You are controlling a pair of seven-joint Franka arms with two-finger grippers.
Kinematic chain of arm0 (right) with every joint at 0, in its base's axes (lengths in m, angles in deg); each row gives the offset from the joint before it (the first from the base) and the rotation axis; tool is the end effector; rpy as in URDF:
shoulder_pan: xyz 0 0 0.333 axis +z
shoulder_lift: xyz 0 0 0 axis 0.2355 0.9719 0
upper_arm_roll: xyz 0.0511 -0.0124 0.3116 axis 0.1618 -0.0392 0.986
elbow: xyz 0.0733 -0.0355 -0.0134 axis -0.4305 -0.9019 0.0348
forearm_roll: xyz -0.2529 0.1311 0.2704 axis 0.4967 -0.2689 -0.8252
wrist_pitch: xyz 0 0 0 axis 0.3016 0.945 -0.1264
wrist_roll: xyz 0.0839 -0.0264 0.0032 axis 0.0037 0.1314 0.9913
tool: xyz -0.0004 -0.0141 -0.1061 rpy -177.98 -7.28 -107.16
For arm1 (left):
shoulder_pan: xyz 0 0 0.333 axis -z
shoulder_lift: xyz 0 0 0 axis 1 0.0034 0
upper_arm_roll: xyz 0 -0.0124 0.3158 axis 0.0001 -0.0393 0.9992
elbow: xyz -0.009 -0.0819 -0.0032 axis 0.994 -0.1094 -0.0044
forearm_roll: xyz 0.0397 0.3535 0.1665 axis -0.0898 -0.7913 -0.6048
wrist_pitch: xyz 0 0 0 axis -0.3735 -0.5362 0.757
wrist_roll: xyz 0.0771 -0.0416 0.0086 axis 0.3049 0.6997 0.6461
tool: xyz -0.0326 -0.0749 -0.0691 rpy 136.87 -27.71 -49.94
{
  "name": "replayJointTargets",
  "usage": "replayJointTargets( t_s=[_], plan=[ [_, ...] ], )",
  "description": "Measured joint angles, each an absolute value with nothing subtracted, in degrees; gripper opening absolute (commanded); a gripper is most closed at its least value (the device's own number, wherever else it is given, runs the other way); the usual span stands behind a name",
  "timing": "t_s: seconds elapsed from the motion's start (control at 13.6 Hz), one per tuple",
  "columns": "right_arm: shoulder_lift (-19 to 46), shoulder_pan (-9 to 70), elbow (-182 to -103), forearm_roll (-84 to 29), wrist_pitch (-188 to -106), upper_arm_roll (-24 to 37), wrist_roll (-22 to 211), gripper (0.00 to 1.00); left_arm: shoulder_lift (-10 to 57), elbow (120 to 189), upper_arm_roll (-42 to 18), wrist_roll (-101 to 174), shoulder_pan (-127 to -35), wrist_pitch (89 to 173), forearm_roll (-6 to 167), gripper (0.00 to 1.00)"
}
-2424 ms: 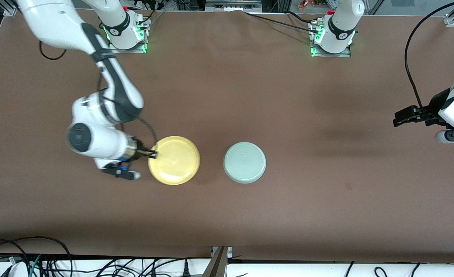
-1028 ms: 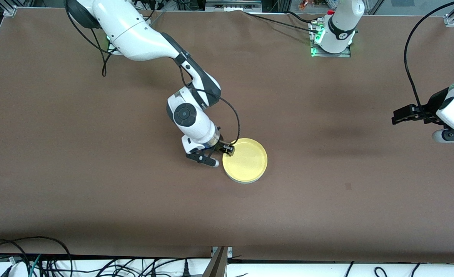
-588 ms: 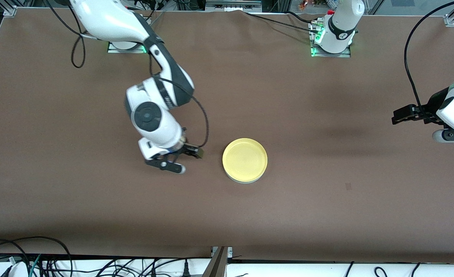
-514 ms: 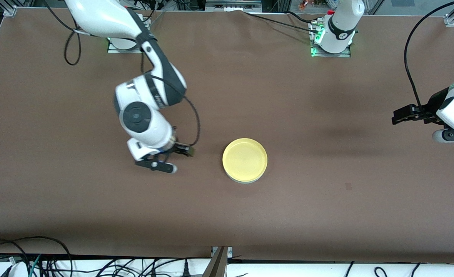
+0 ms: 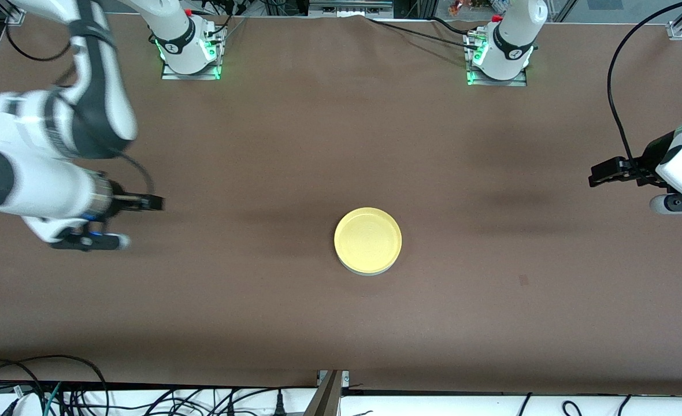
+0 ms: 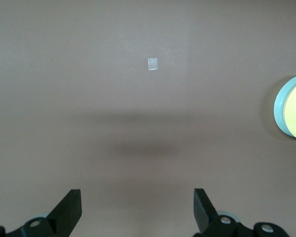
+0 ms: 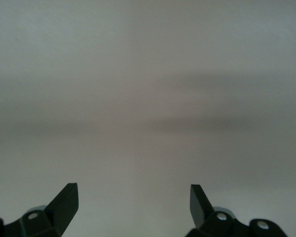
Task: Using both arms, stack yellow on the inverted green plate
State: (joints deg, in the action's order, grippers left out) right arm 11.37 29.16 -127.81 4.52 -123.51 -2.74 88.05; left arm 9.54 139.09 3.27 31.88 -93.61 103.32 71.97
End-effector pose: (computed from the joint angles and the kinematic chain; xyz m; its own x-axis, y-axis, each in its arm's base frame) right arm 0.6415 0.0393 0.4605 0.9763 -0.0187 -0.2155 -0.0160 -0.9998 0.0143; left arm 0.6116 0.0089 0.5528 0.9934 0.0402 -0.1077 0.0420 -0.9990 0.0148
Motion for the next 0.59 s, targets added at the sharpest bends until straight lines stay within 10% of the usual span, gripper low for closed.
replayJointTargets(
  t_s=[0.59],
  plan=[
    [-9.13,13.19,-143.41,10.52,-124.81,12.63,84.36,1.00,9.55,139.07,3.27,31.88,-93.59,103.32,71.97,1.00]
  ],
)
